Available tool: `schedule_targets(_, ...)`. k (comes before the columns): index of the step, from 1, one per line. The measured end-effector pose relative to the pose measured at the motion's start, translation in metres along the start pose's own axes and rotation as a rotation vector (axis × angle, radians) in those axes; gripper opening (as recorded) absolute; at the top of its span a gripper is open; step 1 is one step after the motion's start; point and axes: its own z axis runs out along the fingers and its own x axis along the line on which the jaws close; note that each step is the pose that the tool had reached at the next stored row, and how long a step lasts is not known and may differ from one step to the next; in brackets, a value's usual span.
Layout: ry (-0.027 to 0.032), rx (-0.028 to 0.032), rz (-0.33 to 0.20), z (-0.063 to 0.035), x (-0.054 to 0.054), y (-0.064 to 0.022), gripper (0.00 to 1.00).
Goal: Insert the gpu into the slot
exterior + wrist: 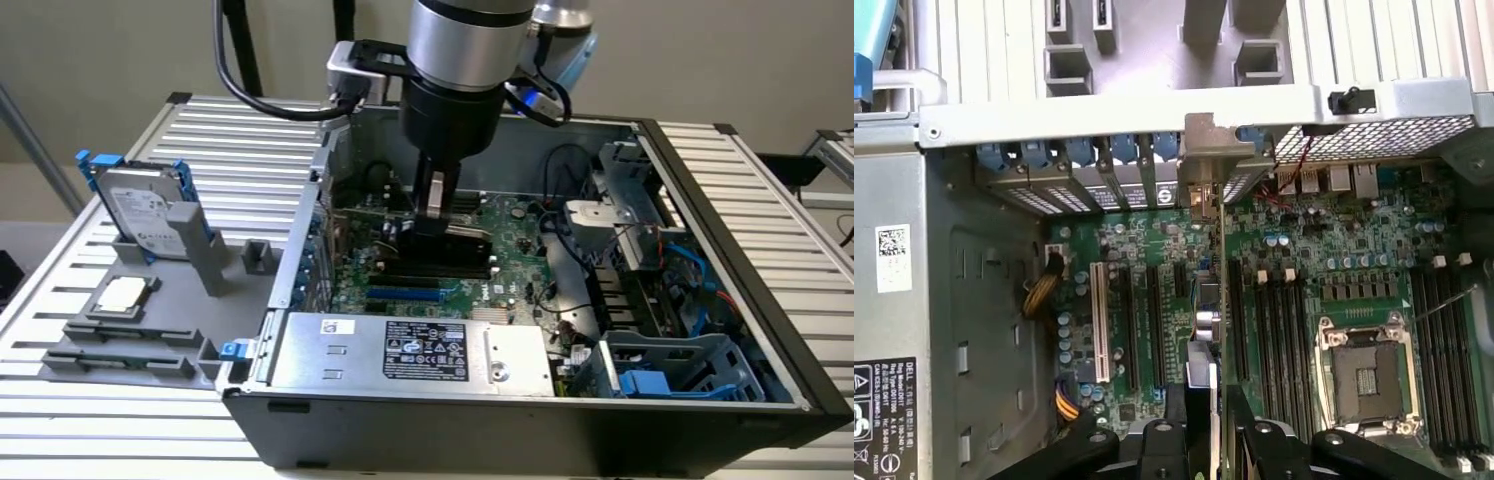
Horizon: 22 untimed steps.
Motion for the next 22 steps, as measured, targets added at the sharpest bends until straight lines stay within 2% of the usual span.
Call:
schedule_targets(3,-0.0050,0.0101,-0.006,0.0042,0.000,0.0028,0.26)
schedule_targets(6,-0.0064,0.0154,-0.014,0.0096,0.001,0.0032,0.26)
schedule_targets(9,-0.0069,0.0163,-0.020,0.0145,0.000,0.0032,0.26)
schedule_targets(16,-0.0072,0.0164,-0.020,0.0164,0.000,0.0032,0.26)
schedule_targets(22,-0.0068,0.0162,-0.020,0.0271,-0.002,0.0047,0.26)
